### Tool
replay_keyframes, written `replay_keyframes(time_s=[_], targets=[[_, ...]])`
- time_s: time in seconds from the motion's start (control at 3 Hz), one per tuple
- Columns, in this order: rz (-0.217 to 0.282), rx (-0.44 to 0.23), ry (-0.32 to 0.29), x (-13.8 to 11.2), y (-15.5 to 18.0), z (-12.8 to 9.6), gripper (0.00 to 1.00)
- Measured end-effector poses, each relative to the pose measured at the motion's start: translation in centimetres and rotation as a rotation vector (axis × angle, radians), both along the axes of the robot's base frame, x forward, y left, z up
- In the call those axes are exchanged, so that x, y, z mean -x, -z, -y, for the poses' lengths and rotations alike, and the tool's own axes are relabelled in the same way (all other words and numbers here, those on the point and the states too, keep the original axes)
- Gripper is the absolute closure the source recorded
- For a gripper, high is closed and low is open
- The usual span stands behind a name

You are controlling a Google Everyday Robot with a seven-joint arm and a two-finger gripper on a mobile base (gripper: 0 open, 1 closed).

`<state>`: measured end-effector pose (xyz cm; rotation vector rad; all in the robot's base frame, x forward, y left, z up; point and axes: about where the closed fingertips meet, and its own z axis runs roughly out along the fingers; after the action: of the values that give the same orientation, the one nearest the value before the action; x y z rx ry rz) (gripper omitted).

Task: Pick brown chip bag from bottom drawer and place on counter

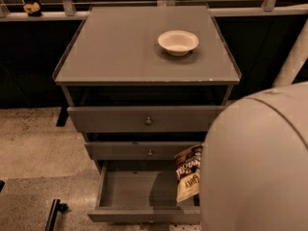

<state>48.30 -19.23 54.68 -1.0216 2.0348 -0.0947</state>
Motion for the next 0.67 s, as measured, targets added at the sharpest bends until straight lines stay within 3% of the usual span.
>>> replay_keyframes(time_s=[0.67], targets=[[0.087,0.060,-0.035,-1.1,-6.2,-1.3,1.00]])
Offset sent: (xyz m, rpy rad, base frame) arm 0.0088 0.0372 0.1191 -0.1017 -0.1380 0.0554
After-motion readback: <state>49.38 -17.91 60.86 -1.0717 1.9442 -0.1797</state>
